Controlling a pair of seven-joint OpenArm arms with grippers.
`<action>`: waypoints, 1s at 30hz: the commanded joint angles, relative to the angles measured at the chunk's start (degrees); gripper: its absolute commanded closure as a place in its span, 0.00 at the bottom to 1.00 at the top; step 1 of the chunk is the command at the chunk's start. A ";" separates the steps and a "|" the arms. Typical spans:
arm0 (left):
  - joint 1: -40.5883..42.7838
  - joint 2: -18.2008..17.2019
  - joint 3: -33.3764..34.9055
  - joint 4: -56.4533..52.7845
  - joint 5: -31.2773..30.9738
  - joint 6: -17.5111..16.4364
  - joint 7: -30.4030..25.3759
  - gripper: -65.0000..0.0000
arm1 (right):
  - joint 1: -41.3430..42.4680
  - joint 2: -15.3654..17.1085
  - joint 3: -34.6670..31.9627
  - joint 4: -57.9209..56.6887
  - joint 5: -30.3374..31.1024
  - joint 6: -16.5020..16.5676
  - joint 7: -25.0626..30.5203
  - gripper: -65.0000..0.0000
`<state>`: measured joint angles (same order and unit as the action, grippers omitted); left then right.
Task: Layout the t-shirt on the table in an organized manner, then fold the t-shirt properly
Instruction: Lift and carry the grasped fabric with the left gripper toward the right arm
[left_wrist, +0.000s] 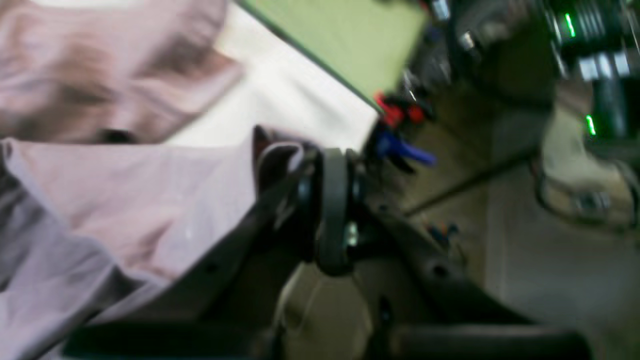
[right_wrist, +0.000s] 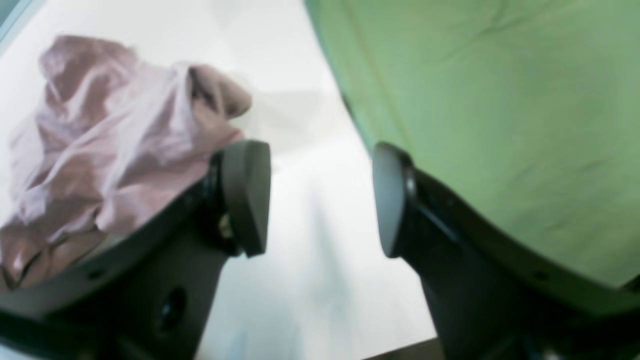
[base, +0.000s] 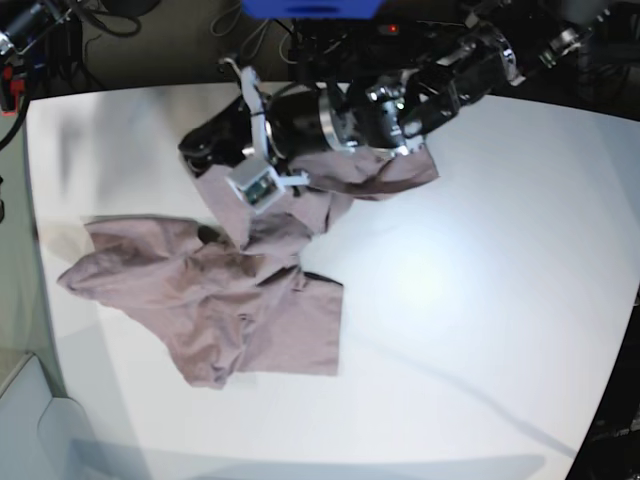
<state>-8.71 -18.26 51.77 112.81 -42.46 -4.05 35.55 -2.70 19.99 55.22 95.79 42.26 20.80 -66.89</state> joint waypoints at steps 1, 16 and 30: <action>-1.53 0.46 1.99 0.99 -0.84 -0.03 -1.66 1.00 | 0.63 1.42 0.12 1.14 0.86 0.79 1.00 0.49; -4.87 7.58 9.11 -11.50 10.68 -0.03 7.92 0.99 | 1.16 1.07 -0.32 1.31 0.86 0.79 0.92 0.49; -4.87 6.96 8.76 -7.36 12.08 -0.03 8.45 0.48 | 0.81 0.28 -2.69 4.65 0.95 5.27 0.92 0.49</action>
<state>-12.86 -11.51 60.86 104.38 -30.00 -4.08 44.99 -2.26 18.96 52.31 99.61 42.41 25.28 -67.22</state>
